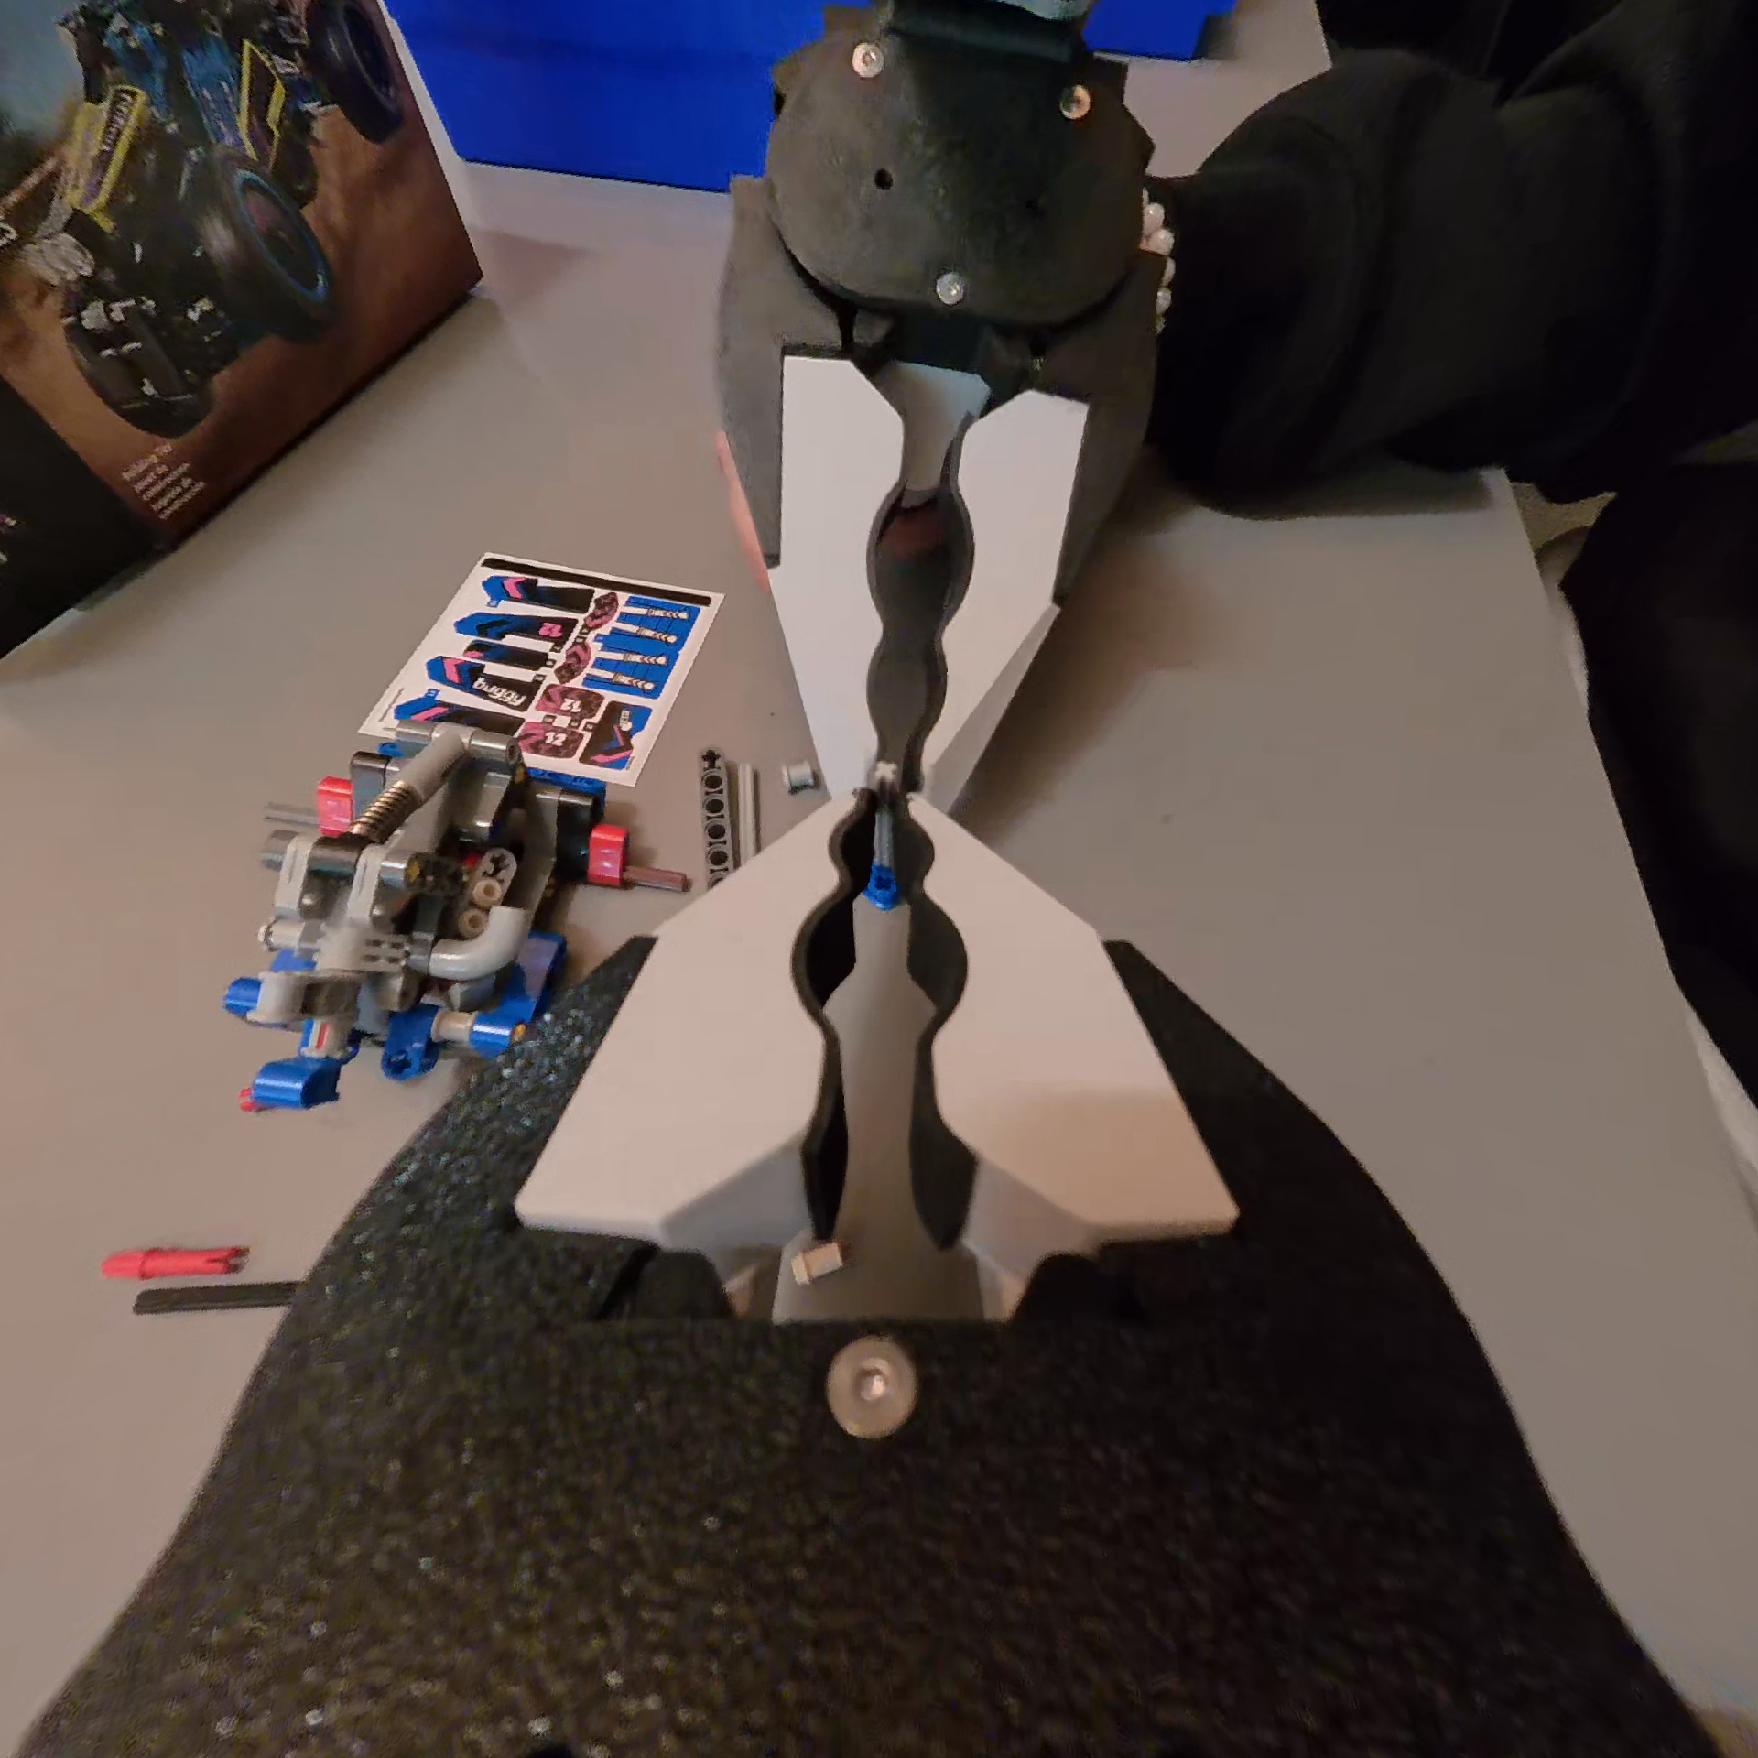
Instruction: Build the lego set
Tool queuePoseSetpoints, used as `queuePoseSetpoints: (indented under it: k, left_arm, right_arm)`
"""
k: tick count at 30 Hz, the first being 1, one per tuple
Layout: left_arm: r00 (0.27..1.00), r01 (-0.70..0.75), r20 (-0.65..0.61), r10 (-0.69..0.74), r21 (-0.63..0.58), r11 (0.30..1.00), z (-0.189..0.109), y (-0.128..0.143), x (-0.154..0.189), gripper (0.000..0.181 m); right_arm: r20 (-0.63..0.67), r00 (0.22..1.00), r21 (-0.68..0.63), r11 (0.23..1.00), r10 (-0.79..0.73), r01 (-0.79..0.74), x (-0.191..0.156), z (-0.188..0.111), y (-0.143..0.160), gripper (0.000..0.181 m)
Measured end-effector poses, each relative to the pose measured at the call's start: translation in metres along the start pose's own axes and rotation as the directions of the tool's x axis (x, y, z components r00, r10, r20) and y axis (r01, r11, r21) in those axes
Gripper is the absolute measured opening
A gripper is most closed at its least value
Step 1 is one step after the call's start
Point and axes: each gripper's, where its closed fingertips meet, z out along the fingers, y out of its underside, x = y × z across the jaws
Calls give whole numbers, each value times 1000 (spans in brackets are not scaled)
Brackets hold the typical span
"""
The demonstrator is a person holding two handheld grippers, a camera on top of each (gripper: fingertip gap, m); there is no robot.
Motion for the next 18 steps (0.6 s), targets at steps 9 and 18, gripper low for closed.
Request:
queuePoseSetpoints:
  k: [9,18]
  left_arm:
    - [997,53,56,-52,-19,998,1,0,0,4]
    - [994,-35,99,44,-92,995,3,3,0,1]
  right_arm:
    - [-38,999,-14,1000,-21,20,3,3,1,3]
    - [-35,999,-37,999,-15,13,3,5,4,2]
